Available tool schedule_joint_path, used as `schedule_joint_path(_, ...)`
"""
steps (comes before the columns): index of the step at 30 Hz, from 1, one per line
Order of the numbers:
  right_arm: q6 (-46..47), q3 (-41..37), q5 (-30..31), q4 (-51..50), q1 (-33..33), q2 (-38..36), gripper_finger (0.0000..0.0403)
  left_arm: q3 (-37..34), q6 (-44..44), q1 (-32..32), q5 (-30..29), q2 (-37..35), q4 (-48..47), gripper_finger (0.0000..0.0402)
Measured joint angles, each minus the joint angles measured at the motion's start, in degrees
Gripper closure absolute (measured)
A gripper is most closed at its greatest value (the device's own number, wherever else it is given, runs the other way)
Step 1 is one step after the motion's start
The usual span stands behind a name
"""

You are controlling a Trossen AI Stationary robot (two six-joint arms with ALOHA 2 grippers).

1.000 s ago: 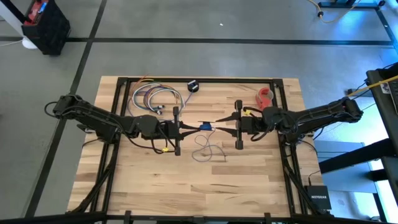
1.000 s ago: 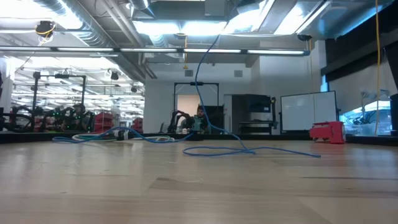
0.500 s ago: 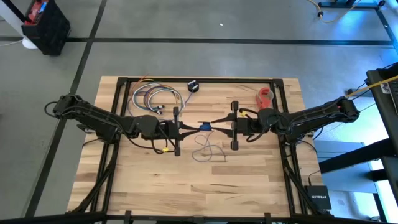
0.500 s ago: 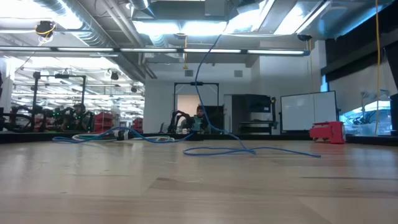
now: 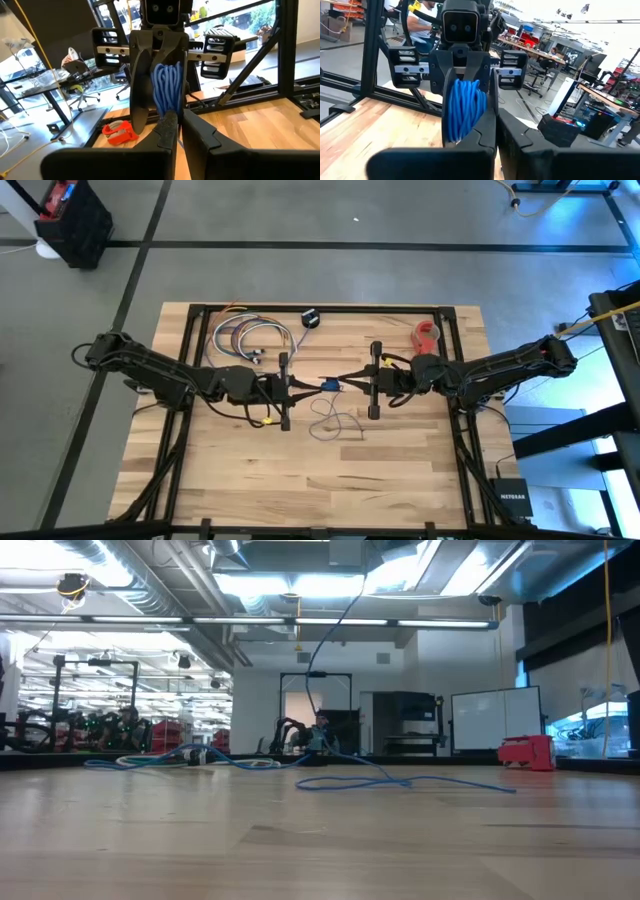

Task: Coil cords
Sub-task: Coil the blue wire onto the black spool

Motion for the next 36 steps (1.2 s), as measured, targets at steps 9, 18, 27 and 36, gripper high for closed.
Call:
schedule_joint_path(9,-0.2,0.0,2.7,0.3,0.1,-0.2,0.0398,0.1,-0.2,0.0,-0.7,-0.3,-4.3,0.0305)
schedule_joint_path(18,-4.4,0.0,19.9,1.4,4.4,-3.2,0.04,0.1,-3.6,1.3,-6.0,0.1,-8.8,0.0263)
schedule_joint_path(27,-11.1,0.0,32.3,3.6,8.1,-3.2,0.04,7.5,-8.9,4.3,-5.9,14.0,-6.7,0.0263)
schedule_joint_path(36,-12.3,0.0,34.1,3.3,8.5,-3.2,0.04,19.2,-15.2,2.9,2.1,19.6,-27.3,0.0263)
